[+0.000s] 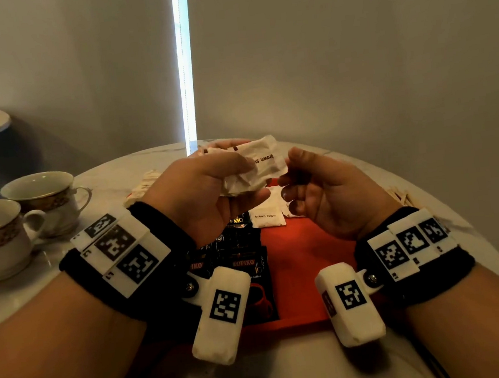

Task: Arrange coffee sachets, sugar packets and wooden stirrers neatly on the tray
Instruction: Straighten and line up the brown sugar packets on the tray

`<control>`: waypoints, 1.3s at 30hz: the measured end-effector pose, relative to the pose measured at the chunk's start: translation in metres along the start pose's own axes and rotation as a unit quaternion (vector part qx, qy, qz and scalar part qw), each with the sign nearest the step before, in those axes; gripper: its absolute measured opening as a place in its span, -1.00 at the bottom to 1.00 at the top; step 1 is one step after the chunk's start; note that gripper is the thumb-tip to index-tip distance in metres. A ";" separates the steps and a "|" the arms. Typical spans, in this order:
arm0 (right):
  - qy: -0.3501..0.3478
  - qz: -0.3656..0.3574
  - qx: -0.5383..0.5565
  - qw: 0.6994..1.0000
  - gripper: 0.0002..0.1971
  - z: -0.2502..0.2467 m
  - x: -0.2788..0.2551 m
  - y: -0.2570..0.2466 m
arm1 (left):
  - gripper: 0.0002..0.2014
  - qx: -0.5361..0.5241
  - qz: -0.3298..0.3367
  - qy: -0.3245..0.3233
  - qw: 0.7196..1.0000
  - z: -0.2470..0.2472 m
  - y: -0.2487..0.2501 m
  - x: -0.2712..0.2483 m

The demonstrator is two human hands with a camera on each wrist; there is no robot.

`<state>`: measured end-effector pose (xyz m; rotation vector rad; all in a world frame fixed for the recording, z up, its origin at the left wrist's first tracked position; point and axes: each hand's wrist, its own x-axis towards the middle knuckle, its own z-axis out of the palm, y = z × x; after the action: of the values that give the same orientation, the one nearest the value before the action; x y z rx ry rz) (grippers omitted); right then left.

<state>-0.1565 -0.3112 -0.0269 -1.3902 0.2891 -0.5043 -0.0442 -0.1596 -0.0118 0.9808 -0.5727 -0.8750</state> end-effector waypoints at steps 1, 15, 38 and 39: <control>-0.008 -0.013 -0.003 1.000 -0.54 0.002 -0.001 0.000 | -0.64 0.003 0.004 0.000 1.000 0.000 -0.001 0.000; 0.016 -0.035 -0.006 0.999 -0.82 0.008 -0.004 0.000 | -0.72 0.042 0.008 0.014 0.999 -0.001 -0.003 0.004; 0.011 -0.045 0.033 0.998 -0.50 0.018 -0.008 0.001 | -0.84 0.088 -0.015 0.015 0.996 0.000 -0.009 0.002; 0.016 -0.045 0.037 0.998 -0.51 0.017 -0.007 0.001 | -0.88 0.089 -0.015 0.019 0.996 0.000 -0.009 0.002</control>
<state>-0.1540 -0.2925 -0.0260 -1.3282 0.2327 -0.6063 -0.0465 -0.1642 -0.0201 1.1681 -0.6120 -0.8412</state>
